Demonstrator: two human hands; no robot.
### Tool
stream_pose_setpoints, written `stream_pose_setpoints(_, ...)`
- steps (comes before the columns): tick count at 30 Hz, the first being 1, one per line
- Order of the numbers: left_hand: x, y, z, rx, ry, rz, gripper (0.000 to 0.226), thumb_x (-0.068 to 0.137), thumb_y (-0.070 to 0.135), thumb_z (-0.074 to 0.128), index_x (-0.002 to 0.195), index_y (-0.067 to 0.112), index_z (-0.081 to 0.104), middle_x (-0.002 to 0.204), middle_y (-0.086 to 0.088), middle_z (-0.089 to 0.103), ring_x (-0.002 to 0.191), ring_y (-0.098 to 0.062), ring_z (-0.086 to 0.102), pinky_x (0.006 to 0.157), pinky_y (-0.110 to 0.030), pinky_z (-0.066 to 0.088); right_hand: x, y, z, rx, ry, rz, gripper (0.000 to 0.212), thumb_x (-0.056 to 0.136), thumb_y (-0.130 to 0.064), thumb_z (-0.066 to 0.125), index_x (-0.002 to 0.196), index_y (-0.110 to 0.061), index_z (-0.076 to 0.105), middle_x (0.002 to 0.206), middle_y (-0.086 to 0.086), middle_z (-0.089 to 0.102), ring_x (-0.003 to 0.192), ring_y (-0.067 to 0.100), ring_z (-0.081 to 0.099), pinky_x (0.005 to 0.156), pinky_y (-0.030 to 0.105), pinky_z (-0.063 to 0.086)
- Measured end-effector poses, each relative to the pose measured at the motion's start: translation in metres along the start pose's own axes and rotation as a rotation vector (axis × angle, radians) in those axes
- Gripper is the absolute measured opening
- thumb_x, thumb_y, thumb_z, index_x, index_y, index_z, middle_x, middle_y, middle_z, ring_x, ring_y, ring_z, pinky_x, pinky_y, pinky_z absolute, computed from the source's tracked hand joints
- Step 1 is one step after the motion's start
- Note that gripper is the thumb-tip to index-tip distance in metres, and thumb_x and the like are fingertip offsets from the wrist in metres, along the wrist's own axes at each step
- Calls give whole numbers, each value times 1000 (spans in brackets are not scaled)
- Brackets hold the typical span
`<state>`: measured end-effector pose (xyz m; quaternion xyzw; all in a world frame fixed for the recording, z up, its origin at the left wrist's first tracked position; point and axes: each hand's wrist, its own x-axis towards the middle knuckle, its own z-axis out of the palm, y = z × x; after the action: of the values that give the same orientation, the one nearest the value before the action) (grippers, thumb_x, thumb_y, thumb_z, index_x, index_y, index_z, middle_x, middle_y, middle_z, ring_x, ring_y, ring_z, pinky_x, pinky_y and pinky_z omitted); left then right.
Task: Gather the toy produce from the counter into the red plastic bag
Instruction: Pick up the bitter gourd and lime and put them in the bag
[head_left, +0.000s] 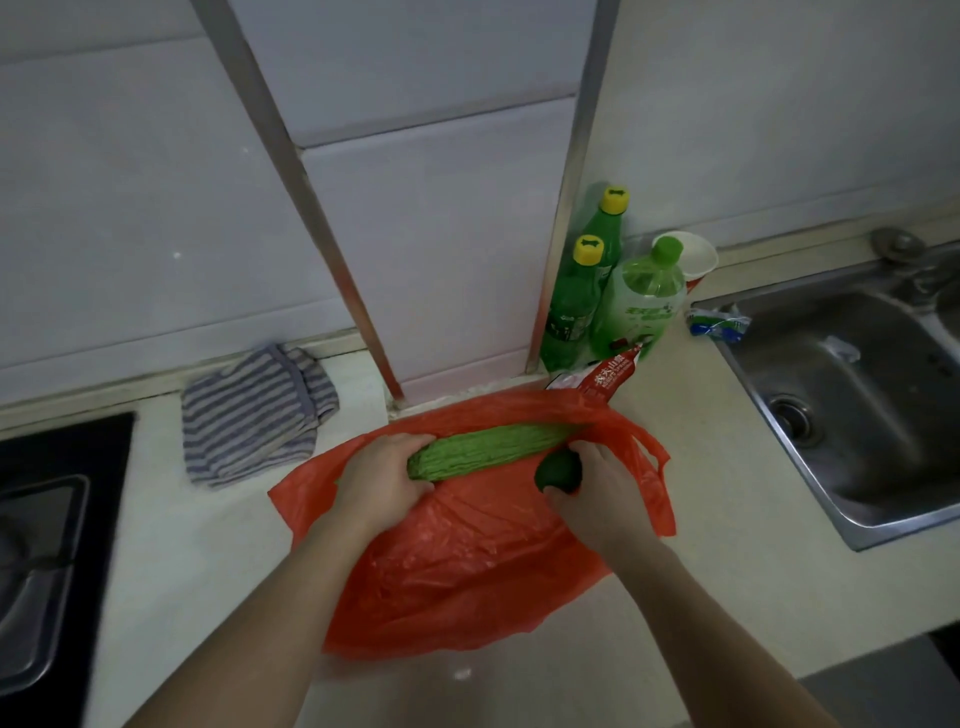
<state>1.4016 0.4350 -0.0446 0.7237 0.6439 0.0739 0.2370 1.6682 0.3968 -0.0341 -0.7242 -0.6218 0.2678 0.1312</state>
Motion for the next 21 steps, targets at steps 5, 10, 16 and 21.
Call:
stream_pose_setpoints(5, 7, -5, 7, 18, 14, 12, 68, 68, 31, 83, 132, 30, 57, 128, 7, 62, 117, -19, 55, 99, -36, 44, 15, 7, 2, -31, 9, 24, 58, 80, -37, 67, 130, -17, 47, 125, 1, 54, 115, 20, 48, 98, 33, 40)
stream_pose_setpoints(10, 9, -9, 14, 22, 12, 13, 68, 71, 32, 81, 134, 29, 55, 128, 6, 61, 115, -20, 55, 97, -37, 45, 21, 13, 2, -71, -29, 27, 54, 80, -29, 68, 129, -21, 47, 127, -1, 54, 117, 21, 46, 100, 34, 37)
stream_pose_setpoints(16, 9, -10, 17, 41, 6, 3, 68, 75, 32, 79, 137, 28, 52, 132, 5, 59, 117, -21, 53, 97, -35, 44, 25, 16, 6, -70, -54, 36, 58, 81, -29, 67, 133, -20, 45, 130, 0, 53, 121, 21, 45, 104, 35, 36)
stream_pose_setpoints(21, 6, -9, 17, 40, 8, 6, 69, 74, 32, 79, 137, 28, 52, 132, 5, 58, 117, -21, 53, 98, -36, 43, 23, 17, 6, -64, -54, 36, 58, 80, -29, 68, 133, -20, 45, 131, -1, 53, 121, 20, 46, 104, 35, 36)
